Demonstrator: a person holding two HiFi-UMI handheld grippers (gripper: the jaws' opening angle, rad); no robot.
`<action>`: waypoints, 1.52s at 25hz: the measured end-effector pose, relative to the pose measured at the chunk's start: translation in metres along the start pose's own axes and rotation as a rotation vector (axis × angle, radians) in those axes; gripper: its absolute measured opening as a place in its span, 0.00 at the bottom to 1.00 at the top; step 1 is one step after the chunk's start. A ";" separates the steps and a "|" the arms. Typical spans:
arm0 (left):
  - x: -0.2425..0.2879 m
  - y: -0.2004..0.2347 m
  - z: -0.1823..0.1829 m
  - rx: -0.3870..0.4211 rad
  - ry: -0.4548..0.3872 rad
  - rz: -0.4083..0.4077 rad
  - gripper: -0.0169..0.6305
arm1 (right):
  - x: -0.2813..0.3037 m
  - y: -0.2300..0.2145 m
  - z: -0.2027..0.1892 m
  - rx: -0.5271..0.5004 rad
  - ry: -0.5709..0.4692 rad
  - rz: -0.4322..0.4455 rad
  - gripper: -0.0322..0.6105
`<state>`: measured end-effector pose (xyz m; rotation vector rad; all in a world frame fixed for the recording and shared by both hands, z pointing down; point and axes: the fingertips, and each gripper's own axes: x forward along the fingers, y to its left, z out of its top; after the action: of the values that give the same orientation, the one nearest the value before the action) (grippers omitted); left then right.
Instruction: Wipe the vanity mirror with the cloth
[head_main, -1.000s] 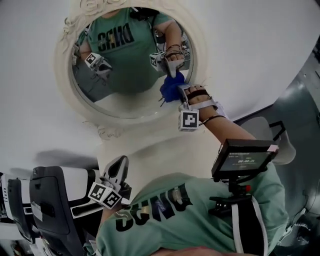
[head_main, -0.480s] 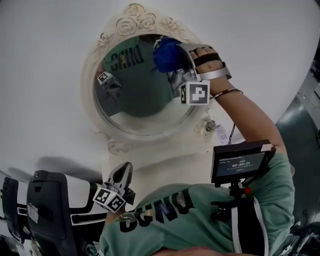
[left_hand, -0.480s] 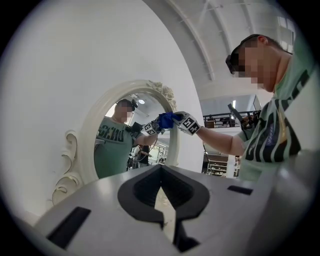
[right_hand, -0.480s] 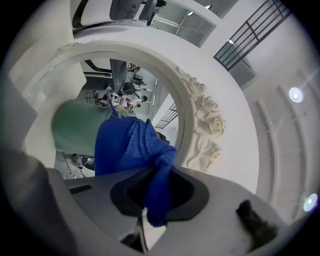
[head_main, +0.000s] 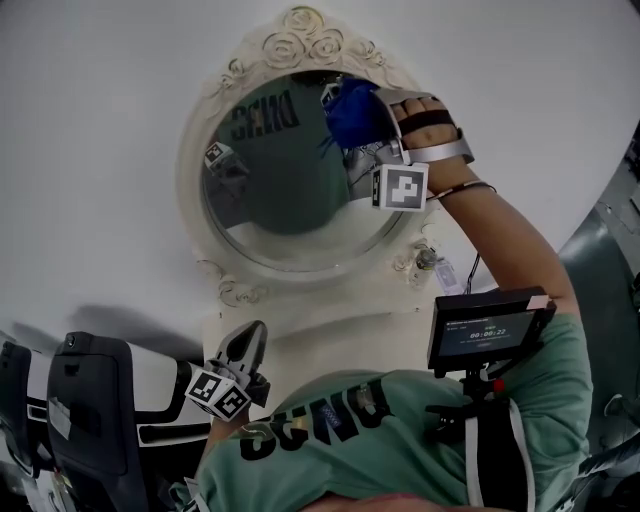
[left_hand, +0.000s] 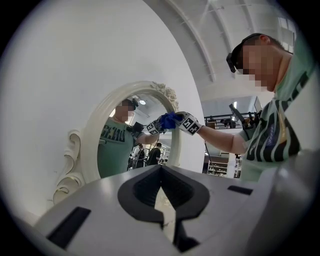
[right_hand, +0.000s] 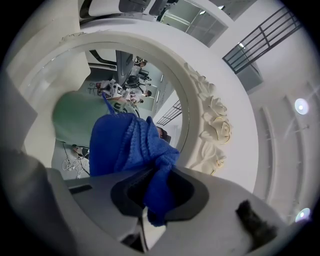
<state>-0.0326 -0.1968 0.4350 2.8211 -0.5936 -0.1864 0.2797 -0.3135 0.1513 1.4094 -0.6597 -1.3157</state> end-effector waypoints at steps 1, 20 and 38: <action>0.002 -0.002 -0.001 -0.001 0.006 -0.008 0.04 | 0.000 0.001 -0.001 0.005 0.007 0.004 0.14; 0.019 -0.016 -0.043 -0.062 0.157 -0.040 0.04 | -0.055 0.145 -0.066 0.088 0.173 0.202 0.13; -0.028 0.016 -0.126 -0.215 0.242 0.004 0.04 | -0.172 0.436 0.122 0.334 0.160 0.768 0.13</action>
<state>-0.0422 -0.1722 0.5626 2.5823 -0.4929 0.0866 0.2333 -0.3272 0.6330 1.2968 -1.1983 -0.4964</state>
